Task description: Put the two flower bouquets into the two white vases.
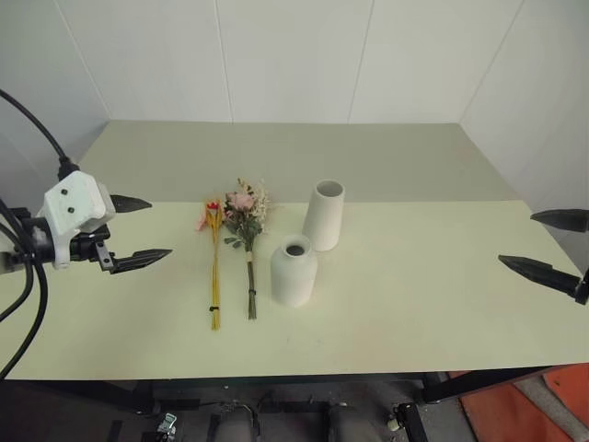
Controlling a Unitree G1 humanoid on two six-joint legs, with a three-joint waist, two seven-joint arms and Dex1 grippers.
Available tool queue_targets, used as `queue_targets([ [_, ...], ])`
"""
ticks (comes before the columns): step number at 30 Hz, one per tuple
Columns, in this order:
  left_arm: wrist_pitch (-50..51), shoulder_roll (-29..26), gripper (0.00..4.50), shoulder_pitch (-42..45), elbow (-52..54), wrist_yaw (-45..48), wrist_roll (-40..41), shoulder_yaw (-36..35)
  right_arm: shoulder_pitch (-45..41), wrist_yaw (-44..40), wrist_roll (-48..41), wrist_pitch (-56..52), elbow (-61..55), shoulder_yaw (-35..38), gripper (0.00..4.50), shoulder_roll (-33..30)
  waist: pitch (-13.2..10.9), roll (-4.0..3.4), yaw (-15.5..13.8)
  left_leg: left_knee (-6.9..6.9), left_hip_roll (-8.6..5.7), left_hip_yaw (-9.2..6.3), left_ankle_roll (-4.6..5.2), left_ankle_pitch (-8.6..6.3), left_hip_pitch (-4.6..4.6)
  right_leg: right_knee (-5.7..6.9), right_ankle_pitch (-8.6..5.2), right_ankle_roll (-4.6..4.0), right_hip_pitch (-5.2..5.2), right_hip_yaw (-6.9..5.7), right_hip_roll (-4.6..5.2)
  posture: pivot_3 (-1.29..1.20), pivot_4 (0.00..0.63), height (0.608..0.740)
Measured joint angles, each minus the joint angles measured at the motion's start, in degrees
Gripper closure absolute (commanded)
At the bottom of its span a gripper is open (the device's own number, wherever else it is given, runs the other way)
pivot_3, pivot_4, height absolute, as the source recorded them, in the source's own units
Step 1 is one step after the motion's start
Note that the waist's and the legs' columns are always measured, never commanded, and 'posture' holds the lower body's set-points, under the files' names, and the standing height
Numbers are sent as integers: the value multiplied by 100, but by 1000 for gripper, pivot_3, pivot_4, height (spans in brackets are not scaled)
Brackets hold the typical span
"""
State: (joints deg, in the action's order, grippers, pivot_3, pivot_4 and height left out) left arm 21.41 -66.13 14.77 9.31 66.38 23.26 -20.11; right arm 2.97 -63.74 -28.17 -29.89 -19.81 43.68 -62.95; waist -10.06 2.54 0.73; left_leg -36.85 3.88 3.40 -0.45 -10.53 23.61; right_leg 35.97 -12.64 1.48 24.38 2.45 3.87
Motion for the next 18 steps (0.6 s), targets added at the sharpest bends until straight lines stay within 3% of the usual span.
queue_targets([
  [11, -54, 49, 0, 10, 277, -251, -175, 5, -7, 14, -6, 0, 0, -67, 91, 0, 0, 0, 0, 0, 0, 0, 0, 0, 0, 0, 0, 0, -1, 0, 0, 0, 150, 740],
  [14, 550, 351, 0, 279, 651, -1108, -298, 97, -7, 5, -20, -9, -42, -109, 91, -1, 0, 2, -8, 0, -1, -2, 0, 0, 1, 2, 1, 2, -3, 0, -1, 0, 150, 740],
  [18, 2407, 309, 0, 667, 1623, -1919, -131, 517, -47, -8, -76, -81, -186, -225, 91, -48, -1, 3, -3, -1, -5, -3, 1, 1, 5, 1, 20, 41, -3, 2, -1, 0, 150, 740],
])
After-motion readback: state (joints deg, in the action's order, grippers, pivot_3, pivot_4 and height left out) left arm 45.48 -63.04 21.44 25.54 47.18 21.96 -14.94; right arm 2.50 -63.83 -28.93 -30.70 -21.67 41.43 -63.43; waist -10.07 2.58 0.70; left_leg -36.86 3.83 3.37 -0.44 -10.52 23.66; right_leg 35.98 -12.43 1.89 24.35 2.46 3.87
